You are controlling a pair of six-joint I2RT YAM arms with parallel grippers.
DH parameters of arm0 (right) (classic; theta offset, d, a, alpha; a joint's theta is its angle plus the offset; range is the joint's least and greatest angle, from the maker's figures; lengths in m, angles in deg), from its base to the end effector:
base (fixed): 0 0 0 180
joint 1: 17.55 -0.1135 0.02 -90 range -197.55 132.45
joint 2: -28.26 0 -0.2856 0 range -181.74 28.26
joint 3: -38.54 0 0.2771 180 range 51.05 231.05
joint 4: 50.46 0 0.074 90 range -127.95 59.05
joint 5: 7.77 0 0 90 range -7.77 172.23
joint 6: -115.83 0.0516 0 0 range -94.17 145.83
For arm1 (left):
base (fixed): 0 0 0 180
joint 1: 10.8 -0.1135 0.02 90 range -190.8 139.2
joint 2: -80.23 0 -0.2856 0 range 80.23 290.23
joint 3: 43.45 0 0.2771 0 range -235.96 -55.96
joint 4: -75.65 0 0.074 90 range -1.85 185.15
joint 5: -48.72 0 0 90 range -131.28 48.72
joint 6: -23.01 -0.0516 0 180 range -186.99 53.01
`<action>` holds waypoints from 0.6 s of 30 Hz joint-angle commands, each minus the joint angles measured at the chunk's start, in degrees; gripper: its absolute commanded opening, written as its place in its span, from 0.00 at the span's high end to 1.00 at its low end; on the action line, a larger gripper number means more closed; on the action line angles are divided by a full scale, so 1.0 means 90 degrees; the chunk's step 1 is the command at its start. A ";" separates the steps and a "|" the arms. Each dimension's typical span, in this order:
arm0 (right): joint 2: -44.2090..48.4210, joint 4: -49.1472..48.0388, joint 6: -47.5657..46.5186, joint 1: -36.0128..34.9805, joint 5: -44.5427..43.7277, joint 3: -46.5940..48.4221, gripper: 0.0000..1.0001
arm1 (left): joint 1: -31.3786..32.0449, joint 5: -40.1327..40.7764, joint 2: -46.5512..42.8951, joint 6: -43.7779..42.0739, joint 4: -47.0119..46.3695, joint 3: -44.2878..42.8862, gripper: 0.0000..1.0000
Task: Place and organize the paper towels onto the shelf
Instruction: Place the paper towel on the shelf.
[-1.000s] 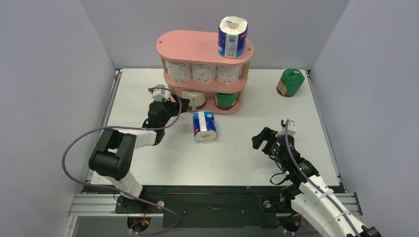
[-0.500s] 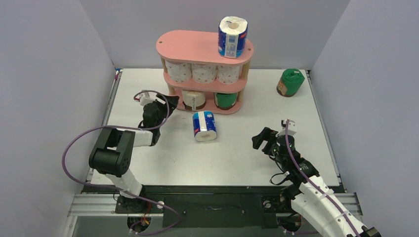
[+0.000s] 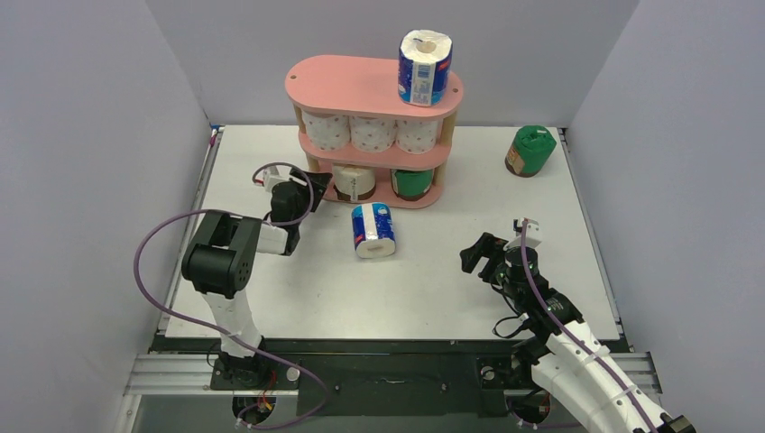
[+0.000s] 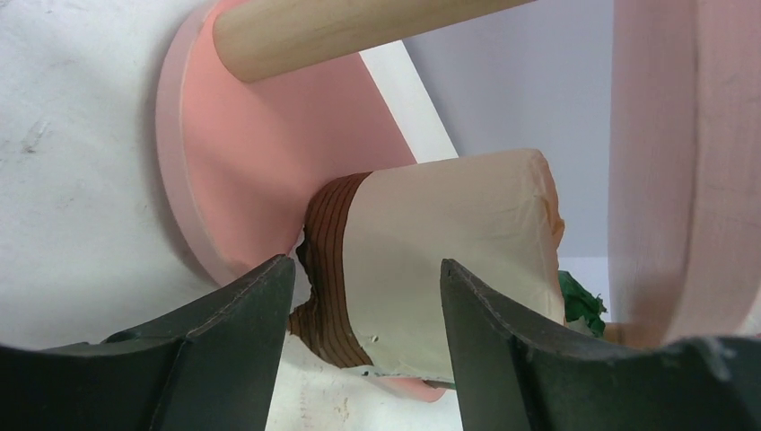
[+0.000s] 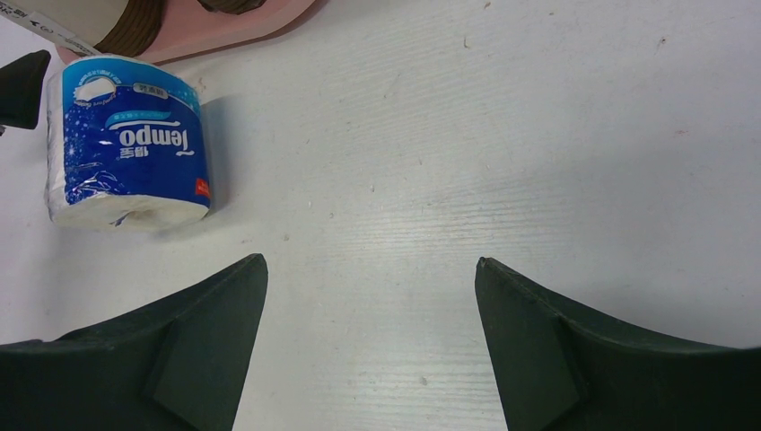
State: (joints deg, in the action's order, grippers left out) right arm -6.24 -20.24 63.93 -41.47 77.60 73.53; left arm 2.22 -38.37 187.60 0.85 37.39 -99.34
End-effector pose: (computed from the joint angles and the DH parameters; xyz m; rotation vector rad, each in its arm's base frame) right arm 0.1577 0.0654 0.2154 0.3138 2.1161 0.5655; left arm 0.3904 -0.0876 0.1406 -0.9120 1.6753 -0.9430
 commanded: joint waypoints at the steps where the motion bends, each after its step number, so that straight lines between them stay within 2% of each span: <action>1: -0.0007 -0.0120 -0.0092 0.0079 -0.0034 0.0019 0.19 | 0.0025 -0.0227 0.0245 0.0273 -0.0345 -0.0499 0.43; 18: -0.0090 -0.0172 -0.0103 0.0163 0.0040 0.0006 0.19 | 0.0226 -0.0584 0.0796 0.0312 -0.0489 -0.0974 0.45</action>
State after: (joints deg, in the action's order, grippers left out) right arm -6.68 -20.28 63.76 -40.58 78.06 73.53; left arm 3.42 -42.02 193.98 3.43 36.65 -105.72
